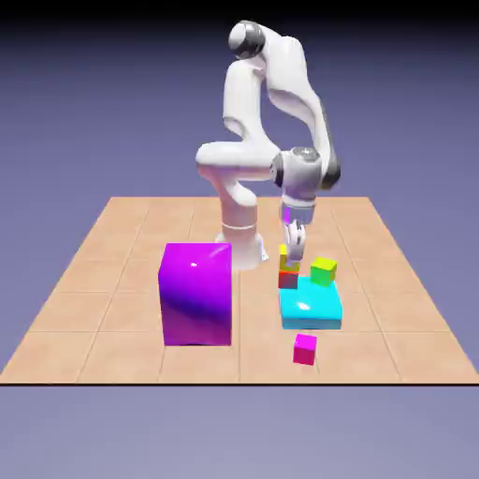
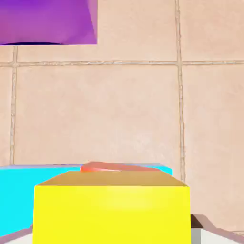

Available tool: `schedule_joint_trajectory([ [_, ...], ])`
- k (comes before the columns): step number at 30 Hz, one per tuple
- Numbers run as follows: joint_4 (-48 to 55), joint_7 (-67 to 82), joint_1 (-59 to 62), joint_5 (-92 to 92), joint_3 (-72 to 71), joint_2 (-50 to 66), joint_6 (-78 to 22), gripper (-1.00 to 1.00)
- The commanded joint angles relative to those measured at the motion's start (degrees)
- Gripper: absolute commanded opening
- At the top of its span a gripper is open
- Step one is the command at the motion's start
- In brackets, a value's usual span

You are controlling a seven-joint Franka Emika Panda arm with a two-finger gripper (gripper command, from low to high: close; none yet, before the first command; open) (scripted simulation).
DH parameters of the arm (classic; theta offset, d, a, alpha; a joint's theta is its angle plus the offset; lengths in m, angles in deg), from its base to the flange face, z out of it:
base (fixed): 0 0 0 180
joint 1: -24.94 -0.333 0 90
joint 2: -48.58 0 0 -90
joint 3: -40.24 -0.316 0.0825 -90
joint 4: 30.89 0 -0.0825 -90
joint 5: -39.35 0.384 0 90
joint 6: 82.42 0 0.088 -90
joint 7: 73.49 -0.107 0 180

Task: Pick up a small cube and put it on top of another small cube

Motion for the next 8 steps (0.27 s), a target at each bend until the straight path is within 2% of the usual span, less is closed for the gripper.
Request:
schedule_joint_trajectory([
  [1, 0.5, 0.1, -0.3, -0.4, 0.9, -2.0, -2.5, 1.0],
  [8, 4.0, 0.7, -2.4, -2.9, 6.5, -14.7, -18.4, 1.0],
])
